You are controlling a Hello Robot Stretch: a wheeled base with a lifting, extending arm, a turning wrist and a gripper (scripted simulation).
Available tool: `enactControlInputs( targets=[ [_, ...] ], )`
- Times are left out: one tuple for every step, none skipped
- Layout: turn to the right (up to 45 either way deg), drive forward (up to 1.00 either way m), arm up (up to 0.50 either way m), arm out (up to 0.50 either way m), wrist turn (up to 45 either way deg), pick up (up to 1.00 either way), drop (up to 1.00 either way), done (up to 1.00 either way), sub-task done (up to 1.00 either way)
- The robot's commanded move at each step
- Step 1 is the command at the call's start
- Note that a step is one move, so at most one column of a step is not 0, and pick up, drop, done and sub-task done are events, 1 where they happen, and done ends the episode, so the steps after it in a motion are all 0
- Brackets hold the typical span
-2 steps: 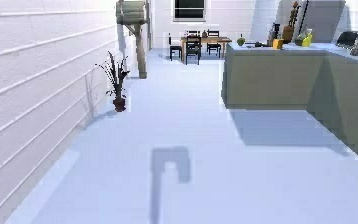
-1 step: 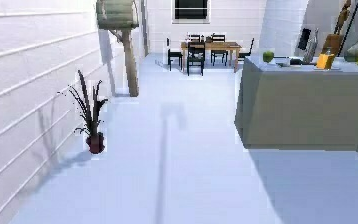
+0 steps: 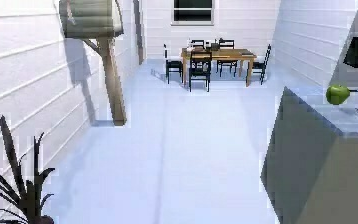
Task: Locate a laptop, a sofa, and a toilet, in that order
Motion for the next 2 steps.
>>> enactControlInputs(
  targets=[
    [0.0, 0.85, 0.0, 0.0, 0.0, 0.0, 0.0, 0.0, 0.0],
    [-9.0, 0.0, 0.0, 0.0, 0.0, 0.0, 0.0, 0.0, 0.0]
  ],
)
